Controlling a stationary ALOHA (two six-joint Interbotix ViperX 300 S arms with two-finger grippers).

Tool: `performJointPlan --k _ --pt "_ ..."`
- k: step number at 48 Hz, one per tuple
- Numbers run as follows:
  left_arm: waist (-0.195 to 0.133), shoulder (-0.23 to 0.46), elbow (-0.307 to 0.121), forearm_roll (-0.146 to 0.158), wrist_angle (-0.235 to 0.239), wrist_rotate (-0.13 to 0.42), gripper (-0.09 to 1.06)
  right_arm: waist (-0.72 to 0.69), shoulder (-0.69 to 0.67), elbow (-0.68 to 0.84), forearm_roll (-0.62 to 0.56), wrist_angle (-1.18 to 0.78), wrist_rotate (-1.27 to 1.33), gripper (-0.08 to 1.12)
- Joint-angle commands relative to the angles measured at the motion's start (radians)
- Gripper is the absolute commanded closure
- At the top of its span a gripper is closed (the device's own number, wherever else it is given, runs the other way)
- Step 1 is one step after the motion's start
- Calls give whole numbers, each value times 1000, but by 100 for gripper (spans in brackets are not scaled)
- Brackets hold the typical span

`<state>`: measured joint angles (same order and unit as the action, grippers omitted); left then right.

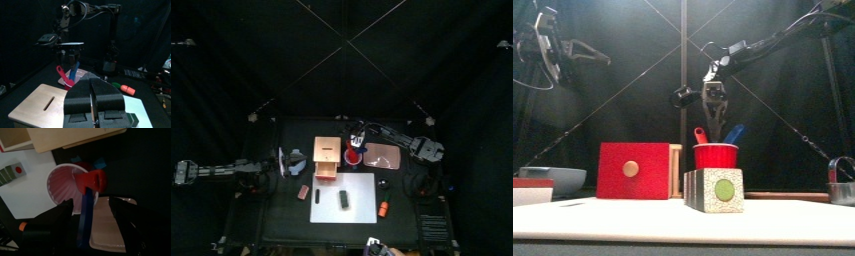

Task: Place sushi on board then cut the sushi with the knife then place the pieces on the plate
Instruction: Pick knife at handle with right hand

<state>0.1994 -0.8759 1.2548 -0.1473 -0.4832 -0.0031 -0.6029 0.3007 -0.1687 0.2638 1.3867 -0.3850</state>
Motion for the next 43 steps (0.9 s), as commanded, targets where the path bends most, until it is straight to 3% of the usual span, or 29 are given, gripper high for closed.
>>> performJointPlan --k 1,16,28,43 --pt "3 2 -12 -5 -11 -2 89 -6 12 -103 0 26 -6 13" --pt "3 2 -12 -18 -11 -2 89 0 71 -163 -2 60 -15 15" --pt "29 2 -11 -29 -11 -2 89 2 78 -176 9 75 -23 17" --pt "37 2 0 -31 -11 -2 89 3 101 -213 46 78 -25 28"
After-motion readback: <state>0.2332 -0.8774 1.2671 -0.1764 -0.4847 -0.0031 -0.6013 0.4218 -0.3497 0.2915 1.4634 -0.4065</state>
